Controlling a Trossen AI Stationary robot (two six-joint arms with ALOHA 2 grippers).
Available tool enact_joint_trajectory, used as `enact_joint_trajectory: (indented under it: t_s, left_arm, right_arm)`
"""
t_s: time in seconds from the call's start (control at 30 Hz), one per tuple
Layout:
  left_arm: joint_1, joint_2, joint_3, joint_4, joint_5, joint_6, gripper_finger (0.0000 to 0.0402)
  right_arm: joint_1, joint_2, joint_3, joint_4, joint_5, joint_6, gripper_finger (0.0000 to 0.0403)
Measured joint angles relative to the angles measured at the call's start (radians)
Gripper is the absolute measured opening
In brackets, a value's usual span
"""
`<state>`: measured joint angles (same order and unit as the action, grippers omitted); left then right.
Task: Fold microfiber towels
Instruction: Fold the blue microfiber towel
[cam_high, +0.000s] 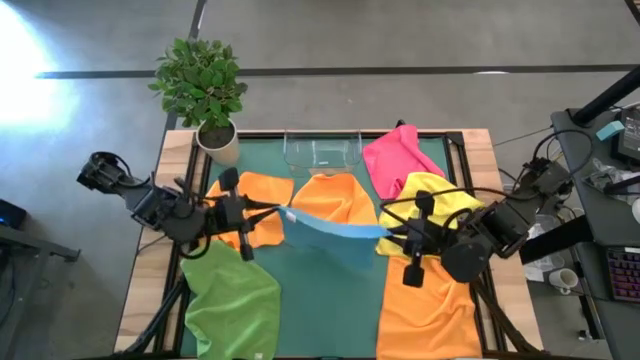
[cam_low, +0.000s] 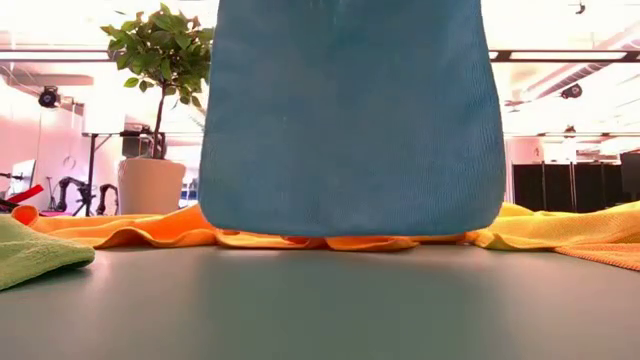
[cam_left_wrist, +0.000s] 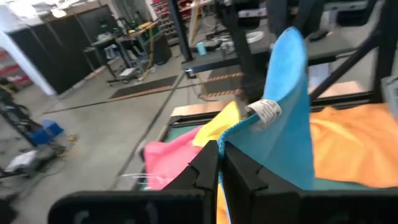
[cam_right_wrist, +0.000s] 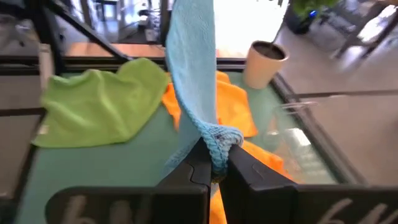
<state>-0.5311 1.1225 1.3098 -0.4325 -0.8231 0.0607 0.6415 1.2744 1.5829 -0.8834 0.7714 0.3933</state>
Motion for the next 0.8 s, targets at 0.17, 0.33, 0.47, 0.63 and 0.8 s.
enact_joint_trajectory:
  t_s: [0.17,0.33,0.47,0.63,0.8]
  left_arm:
    - [-0.038,0.000,0.000,-0.021,0.007,-0.071,0.0000]
    - [-0.063,0.000,0.010,-0.020,0.011,-0.133,0.0000]
    - [-0.068,0.000,0.017,-0.020,0.013,-0.119,0.0000]
    - [-0.043,0.003,0.016,-0.020,0.002,-0.024,0.0000]
    - [0.030,0.016,0.014,-0.021,0.001,0.082,0.0000]
  right_arm:
    - [0.041,0.018,-0.001,-0.001,-0.014,0.029,0.0008]
    - [0.052,0.020,0.009,0.001,-0.011,0.068,0.0008]
    - [0.052,0.020,0.015,-0.001,0.004,0.061,0.0008]
    - [0.033,0.016,0.016,-0.002,0.070,-0.022,0.0008]
    - [-0.007,0.012,0.016,-0.002,0.176,-0.152,0.0008]
